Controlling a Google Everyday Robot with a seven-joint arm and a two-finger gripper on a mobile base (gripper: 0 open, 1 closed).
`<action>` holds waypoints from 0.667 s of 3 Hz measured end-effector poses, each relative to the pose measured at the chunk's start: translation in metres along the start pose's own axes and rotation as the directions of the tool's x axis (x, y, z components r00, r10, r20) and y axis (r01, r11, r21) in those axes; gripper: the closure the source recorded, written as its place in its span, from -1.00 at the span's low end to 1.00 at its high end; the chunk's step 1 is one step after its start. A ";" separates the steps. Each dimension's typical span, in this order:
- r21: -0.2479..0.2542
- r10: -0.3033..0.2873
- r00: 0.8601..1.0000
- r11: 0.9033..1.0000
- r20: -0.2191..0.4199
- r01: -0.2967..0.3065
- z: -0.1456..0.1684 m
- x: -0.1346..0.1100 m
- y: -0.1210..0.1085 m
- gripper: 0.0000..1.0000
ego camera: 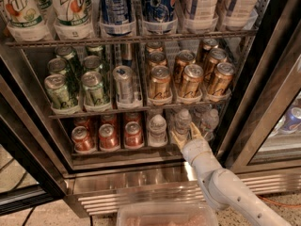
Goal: Pick water bottle from bottom shelf of fridge
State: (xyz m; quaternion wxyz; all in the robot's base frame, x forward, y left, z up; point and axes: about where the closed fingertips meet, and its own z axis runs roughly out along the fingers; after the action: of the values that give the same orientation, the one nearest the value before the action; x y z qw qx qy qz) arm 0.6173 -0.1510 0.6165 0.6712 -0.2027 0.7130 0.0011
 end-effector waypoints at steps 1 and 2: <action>0.000 0.000 1.000 1.000 0.000 0.000 0.000 0.000 0.000 1.00; 0.000 0.000 1.000 1.000 0.000 0.000 0.000 0.000 0.000 1.00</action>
Offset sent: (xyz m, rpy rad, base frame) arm 0.0000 0.0000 0.0000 0.0000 0.0000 0.0000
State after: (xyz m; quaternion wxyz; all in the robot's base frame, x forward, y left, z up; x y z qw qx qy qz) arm 0.6173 -0.1510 0.6165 0.6713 -0.2027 0.7129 0.0012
